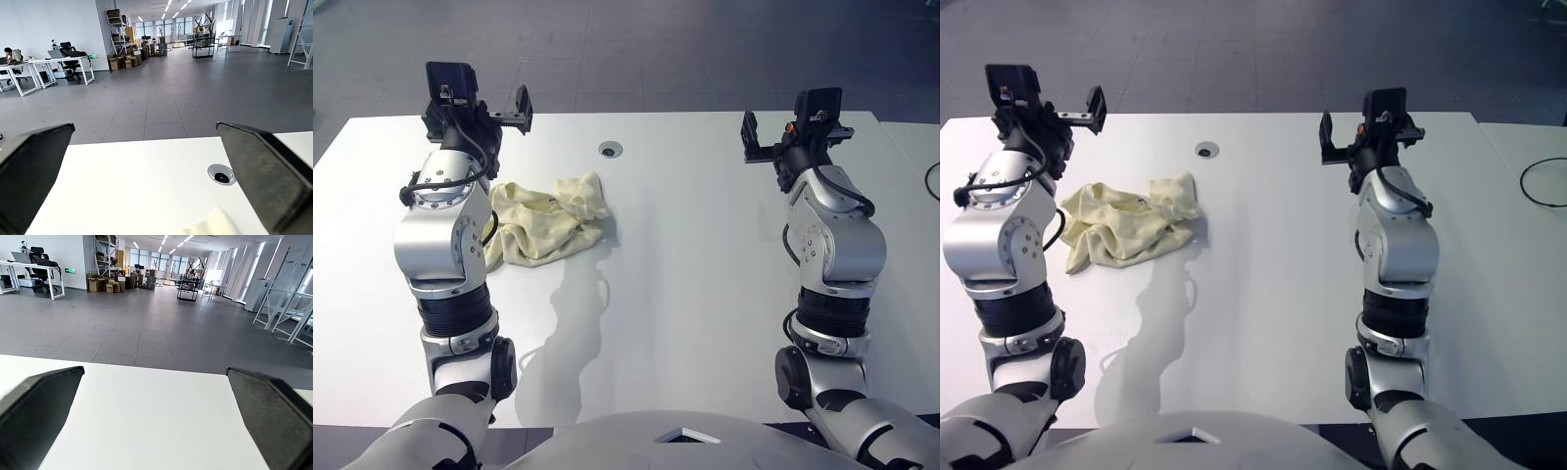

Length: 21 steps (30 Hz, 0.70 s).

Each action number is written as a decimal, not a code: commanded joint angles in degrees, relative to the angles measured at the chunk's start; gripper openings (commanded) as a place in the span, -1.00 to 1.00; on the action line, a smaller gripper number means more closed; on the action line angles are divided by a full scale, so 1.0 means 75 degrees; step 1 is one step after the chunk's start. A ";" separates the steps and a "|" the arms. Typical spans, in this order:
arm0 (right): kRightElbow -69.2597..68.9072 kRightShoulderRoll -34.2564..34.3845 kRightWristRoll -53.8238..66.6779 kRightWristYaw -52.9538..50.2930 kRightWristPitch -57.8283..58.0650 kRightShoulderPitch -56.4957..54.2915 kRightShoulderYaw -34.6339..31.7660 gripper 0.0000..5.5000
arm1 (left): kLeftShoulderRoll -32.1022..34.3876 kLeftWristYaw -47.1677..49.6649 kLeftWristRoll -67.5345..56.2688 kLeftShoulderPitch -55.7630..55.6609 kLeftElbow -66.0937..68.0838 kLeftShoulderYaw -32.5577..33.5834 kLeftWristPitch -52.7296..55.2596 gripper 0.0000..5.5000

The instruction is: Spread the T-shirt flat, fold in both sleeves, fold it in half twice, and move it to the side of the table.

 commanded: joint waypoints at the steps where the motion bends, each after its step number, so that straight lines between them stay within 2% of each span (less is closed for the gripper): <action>1: 0.0023 -0.0031 -0.0069 -0.0065 0.0002 -0.0023 0.0030 0.96 | -0.0008 0.0008 -0.0006 -0.0043 -0.0007 0.0015 0.0057 0.96; 15: 0.0006 -0.0001 -0.0140 -0.0067 -0.0011 -0.0009 0.0013 0.96 | -0.0011 0.0007 0.0012 -0.0035 0.0016 -0.0005 0.0033 0.96; 21: -0.0009 0.0004 -0.0145 -0.0063 -0.0001 0.0008 0.0004 0.96 | -0.0082 -0.0110 0.0012 0.0415 0.0505 -0.0044 -0.0245 0.96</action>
